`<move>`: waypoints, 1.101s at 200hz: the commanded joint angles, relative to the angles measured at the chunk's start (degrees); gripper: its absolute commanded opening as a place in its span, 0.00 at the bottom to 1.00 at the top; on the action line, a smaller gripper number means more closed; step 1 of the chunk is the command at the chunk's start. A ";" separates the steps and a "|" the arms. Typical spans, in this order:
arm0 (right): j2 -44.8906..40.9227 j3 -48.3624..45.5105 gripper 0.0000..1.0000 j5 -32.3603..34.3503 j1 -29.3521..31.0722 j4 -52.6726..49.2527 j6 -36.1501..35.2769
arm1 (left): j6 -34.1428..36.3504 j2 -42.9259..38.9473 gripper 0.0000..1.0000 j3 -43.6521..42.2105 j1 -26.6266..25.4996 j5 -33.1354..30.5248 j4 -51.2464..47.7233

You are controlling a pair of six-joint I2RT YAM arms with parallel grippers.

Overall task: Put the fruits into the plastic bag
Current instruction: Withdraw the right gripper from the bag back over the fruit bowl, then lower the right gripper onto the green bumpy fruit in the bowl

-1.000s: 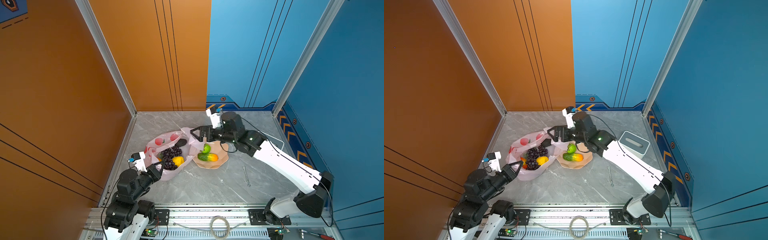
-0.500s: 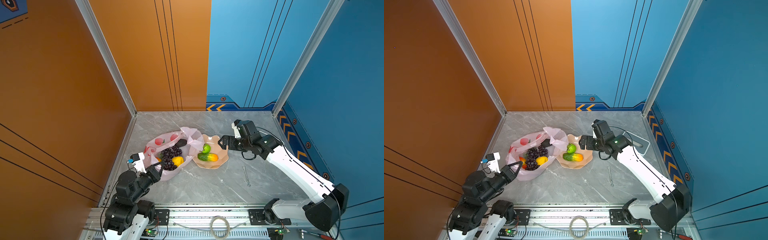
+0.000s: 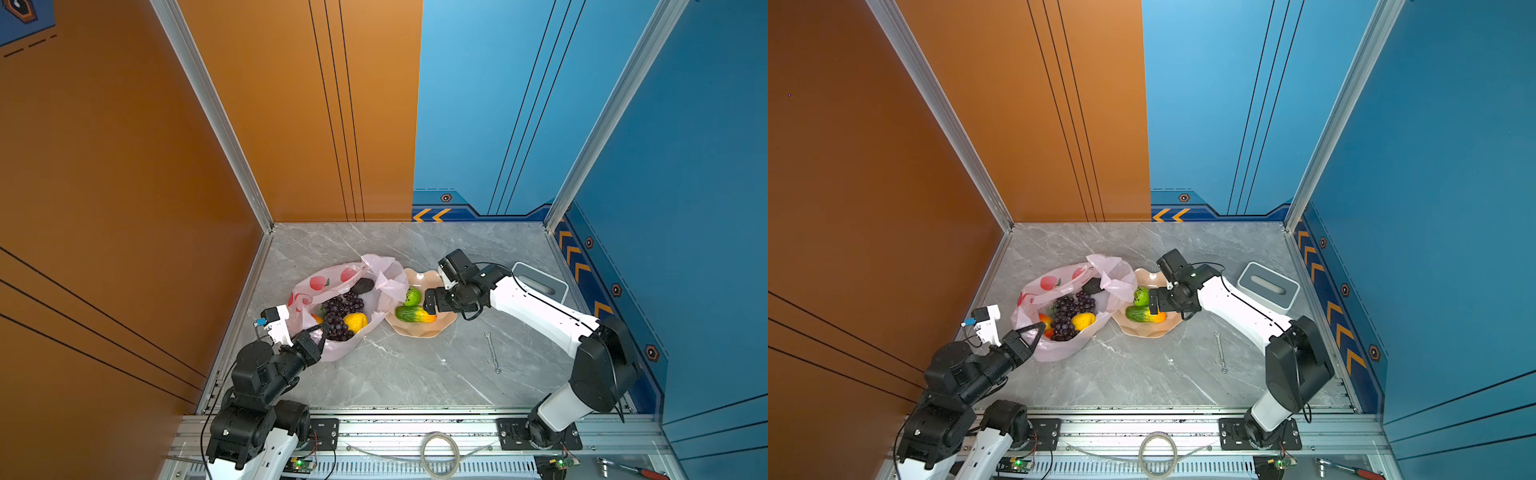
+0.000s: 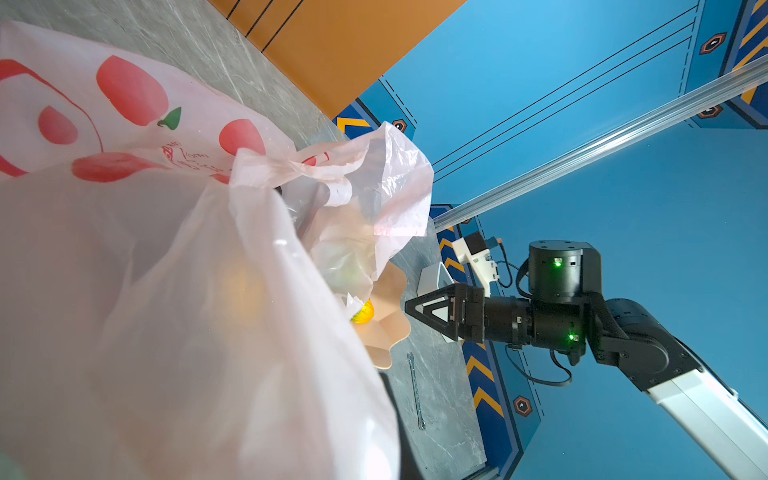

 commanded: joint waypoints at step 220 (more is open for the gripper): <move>25.10 21.61 1.00 -0.55 0.35 2.06 -3.46 | 3.53 0.34 0.00 2.14 0.49 -2.91 -3.25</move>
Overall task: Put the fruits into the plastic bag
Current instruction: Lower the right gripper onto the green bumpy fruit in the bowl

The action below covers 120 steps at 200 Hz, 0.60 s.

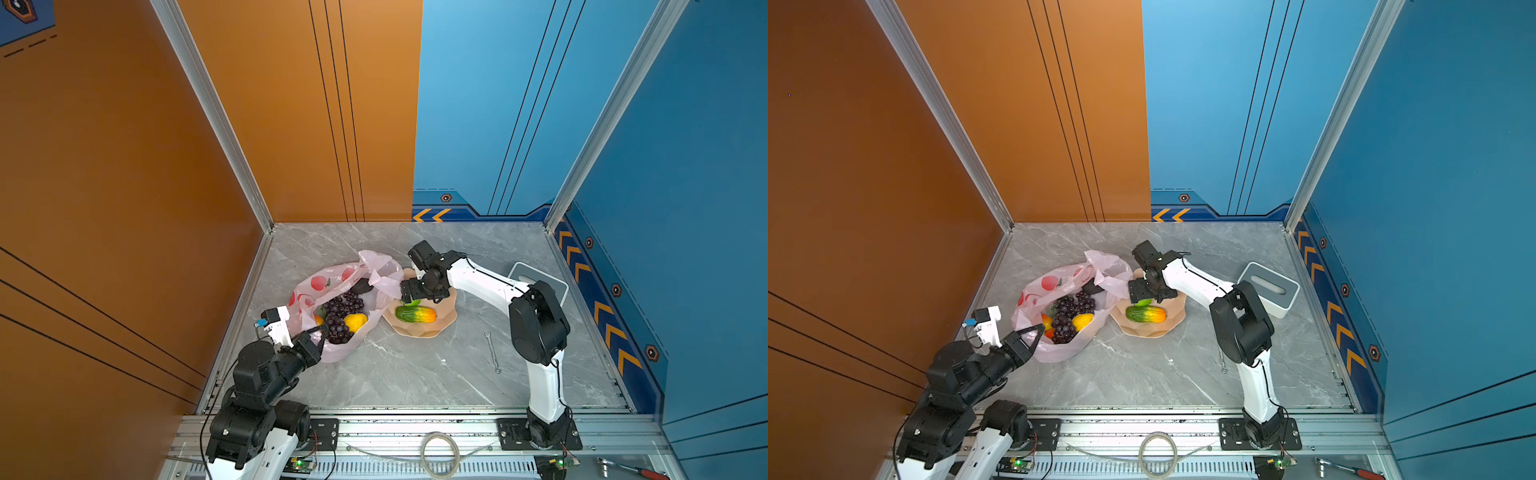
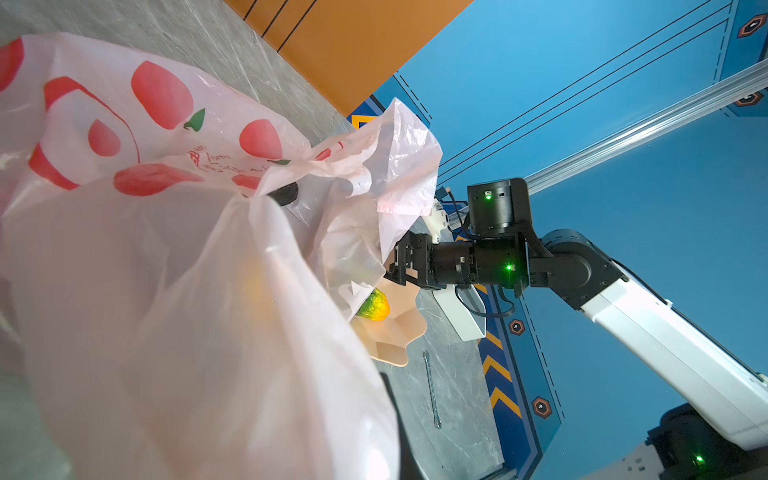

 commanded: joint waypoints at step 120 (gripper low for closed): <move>6.05 3.96 0.91 -2.62 -0.78 3.22 1.11 | 0.69 -0.44 0.00 1.69 0.52 -1.18 -1.26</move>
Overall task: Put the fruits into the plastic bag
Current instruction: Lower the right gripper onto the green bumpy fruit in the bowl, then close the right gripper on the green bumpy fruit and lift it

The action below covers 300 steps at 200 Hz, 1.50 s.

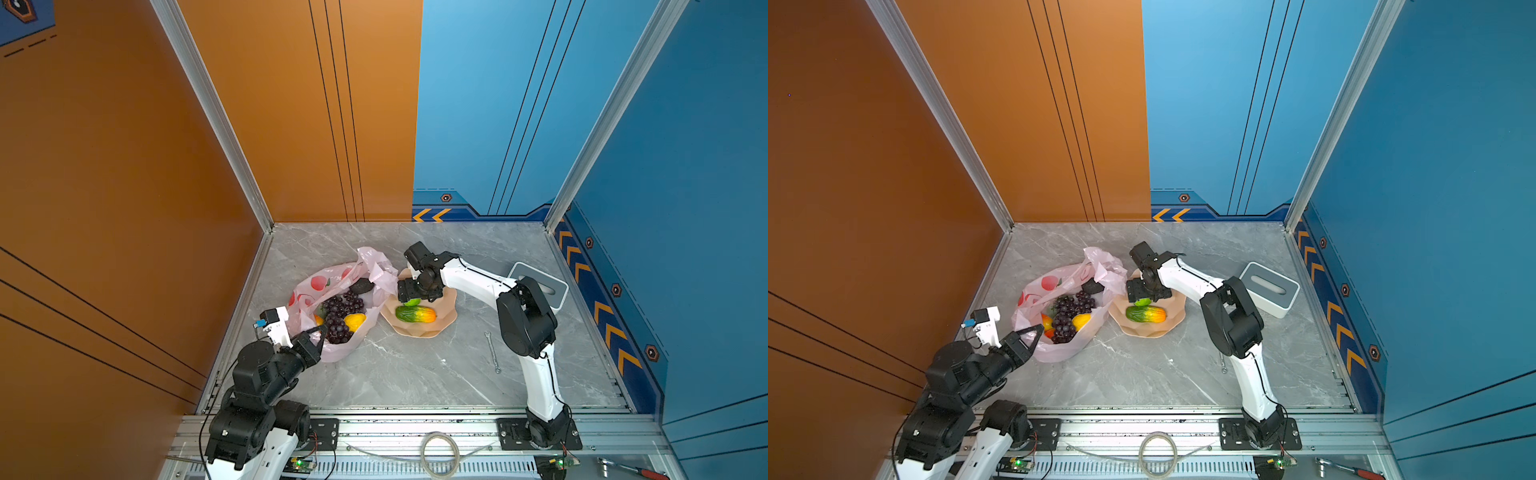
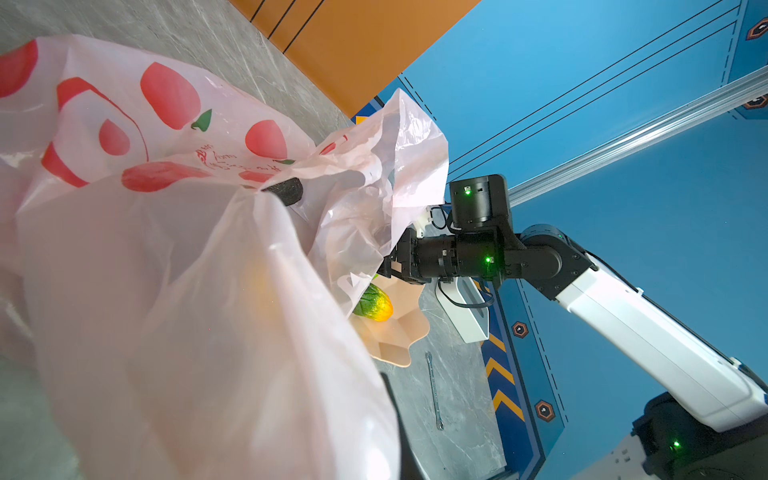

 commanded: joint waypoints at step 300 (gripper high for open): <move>-24.55 -24.48 0.62 -29.24 -12.88 28.69 21.73 | -0.91 -0.46 0.00 0.89 0.49 -0.77 0.96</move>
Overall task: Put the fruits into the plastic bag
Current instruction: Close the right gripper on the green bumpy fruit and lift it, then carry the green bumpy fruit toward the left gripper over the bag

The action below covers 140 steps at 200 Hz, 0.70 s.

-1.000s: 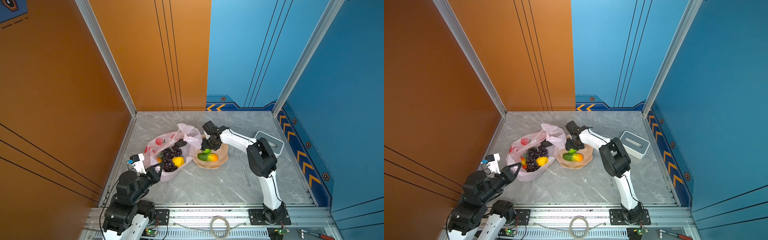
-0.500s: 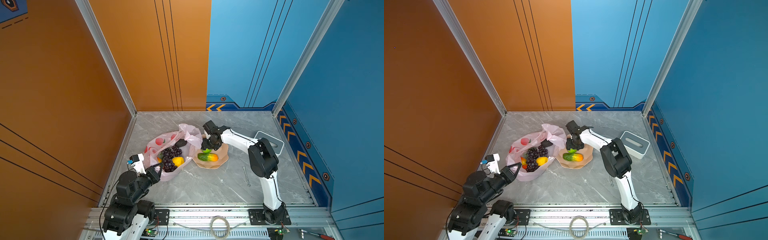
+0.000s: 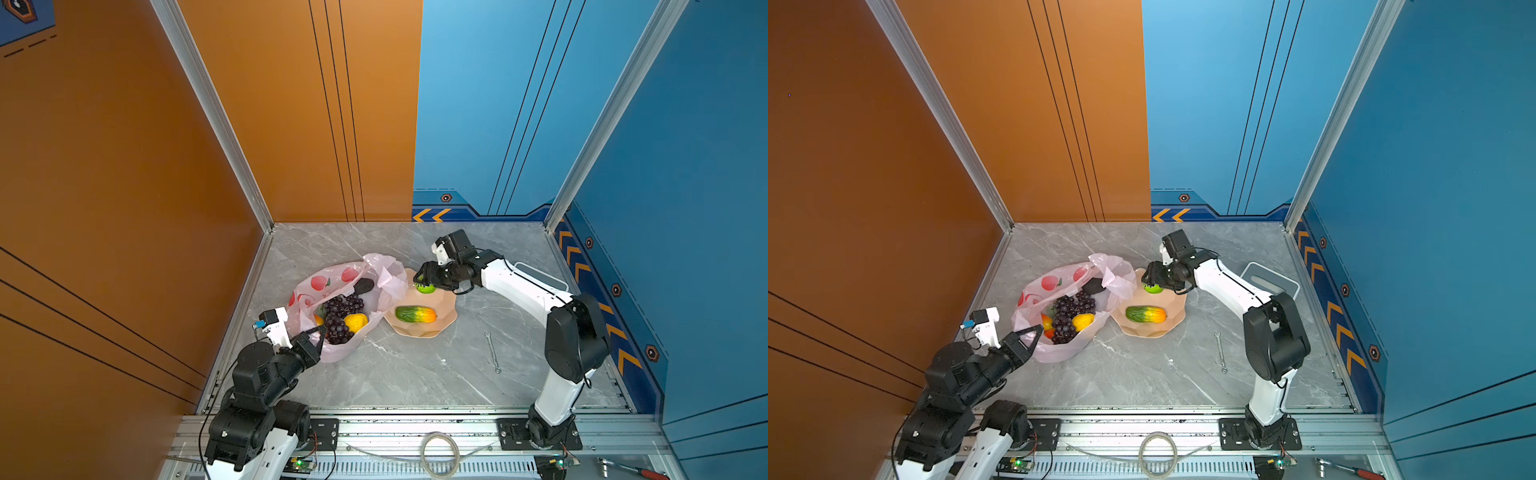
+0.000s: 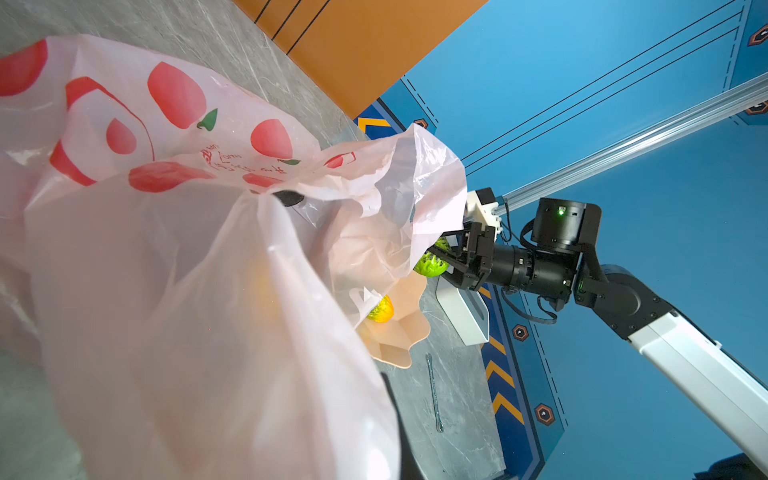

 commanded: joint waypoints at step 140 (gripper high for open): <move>-7.76 -17.55 0.62 -24.92 -2.55 81.95 62.76 | -1.44 -0.90 0.00 0.07 0.49 0.02 1.77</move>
